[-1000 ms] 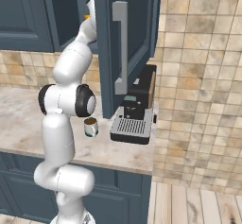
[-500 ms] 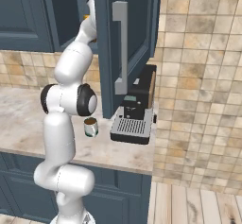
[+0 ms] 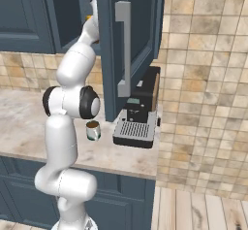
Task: Pick the cinnamon and honey bottle from the cabinet and place them next to the mug.
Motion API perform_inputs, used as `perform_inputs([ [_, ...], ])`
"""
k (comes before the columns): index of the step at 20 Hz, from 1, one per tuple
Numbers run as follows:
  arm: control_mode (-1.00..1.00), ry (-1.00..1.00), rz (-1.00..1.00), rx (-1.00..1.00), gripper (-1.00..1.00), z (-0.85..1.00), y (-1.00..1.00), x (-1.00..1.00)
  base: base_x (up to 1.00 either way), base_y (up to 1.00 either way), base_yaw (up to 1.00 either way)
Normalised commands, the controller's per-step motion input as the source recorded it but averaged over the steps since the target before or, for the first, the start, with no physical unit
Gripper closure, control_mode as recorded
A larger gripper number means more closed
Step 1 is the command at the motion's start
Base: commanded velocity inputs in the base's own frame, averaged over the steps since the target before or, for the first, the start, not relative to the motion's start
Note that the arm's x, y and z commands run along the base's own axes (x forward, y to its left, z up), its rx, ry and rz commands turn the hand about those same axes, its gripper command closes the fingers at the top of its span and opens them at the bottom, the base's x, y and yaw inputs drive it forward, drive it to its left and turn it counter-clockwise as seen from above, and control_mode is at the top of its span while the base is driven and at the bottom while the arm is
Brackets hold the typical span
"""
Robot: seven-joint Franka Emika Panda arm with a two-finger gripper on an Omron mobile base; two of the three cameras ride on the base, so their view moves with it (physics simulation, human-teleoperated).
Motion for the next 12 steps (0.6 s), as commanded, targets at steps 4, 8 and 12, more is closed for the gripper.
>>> perform_inputs([
  [4, -1.00, 0.00, -0.03, 0.00, -1.00, -0.03, -0.04, 0.00, 0.00, 0.00, 0.00],
  [8, -1.00, 0.00, 0.00, 0.00, -1.00, 0.00, 0.00, 0.00, 0.00, 0.00, 0.00],
  [12, -1.00, 0.00, 0.00, 0.00, 1.00, 0.00, 0.00, 0.00, 0.00, 0.00, 0.00],
])
